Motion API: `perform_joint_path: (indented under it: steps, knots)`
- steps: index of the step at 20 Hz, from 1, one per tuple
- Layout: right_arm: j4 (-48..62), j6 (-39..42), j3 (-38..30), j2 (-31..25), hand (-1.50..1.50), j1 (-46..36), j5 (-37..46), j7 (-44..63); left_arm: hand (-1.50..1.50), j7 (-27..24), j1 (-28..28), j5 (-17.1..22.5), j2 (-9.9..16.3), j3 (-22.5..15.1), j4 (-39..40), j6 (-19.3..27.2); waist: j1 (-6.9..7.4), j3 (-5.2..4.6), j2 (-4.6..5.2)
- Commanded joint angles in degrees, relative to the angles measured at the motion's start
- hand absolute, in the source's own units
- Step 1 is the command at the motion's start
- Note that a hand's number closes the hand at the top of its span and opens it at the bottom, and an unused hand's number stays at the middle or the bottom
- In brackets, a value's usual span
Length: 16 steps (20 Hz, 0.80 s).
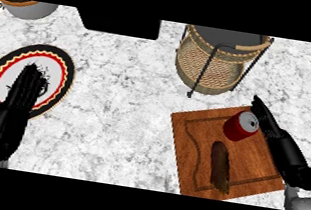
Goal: Pick the can from the cutting board and place it in the tiered basket
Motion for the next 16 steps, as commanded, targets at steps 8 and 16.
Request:
perform_joint_path:
  steps: [8, 16]
  knots:
    - [9.8, -40.5, -16.3, 12.7, -1.5, -11.2, 5.4, 19.8, 0.0, 4.3, -3.5, -1.6, -0.1, -7.5, 6.4, -6.0, -0.14, 1.43, 1.48]
    - [16.4, -60.2, -7.7, 17.0, -1.5, -25.7, 25.2, 25.8, 0.0, 7.9, -12.3, -1.6, -3.1, -8.0, 14.6, -6.7, 0.5, 1.55, 0.08]
